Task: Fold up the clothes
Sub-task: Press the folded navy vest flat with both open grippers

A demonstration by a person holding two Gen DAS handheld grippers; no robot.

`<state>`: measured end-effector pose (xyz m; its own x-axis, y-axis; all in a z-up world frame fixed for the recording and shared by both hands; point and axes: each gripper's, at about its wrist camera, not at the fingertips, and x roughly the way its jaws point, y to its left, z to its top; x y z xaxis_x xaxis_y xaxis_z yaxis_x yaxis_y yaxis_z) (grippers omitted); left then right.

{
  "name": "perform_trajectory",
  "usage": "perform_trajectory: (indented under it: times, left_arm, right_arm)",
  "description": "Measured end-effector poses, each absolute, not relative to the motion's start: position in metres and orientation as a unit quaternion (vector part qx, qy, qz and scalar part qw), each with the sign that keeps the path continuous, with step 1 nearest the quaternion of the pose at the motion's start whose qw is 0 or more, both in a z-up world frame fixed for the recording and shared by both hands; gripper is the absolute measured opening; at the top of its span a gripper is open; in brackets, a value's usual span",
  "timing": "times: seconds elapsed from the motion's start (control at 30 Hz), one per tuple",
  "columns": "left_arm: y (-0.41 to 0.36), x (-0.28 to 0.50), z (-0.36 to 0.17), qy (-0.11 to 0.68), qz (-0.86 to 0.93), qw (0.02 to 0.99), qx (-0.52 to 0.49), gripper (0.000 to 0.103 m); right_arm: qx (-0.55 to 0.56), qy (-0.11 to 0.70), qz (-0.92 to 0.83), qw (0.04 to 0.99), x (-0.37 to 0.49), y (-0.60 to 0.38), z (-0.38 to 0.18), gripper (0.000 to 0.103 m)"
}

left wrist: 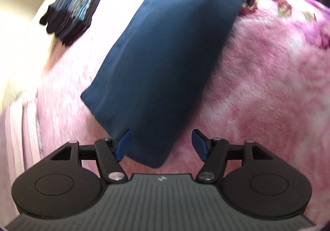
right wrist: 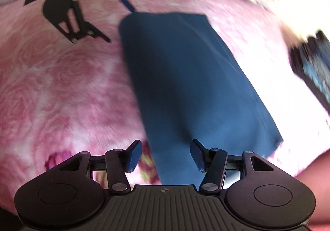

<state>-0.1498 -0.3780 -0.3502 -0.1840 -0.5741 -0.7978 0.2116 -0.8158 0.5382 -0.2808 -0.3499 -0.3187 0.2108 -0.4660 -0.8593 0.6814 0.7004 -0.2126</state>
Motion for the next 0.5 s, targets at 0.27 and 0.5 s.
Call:
perform_trajectory:
  times: [0.27, 0.5]
  left_arm:
    - [-0.387, -0.158, -0.360, -0.151, -0.755, 0.256, 0.584, 0.062]
    - [-0.391, -0.161, -0.363, -0.142, -0.757, 0.258, 0.584, 0.063]
  right_arm:
    - [0.061, 0.530, -0.376, 0.758, -0.259, -0.362, -0.349, 0.059]
    - [0.079, 0.542, -0.372, 0.750, -0.277, -0.366, -0.343, 0.060]
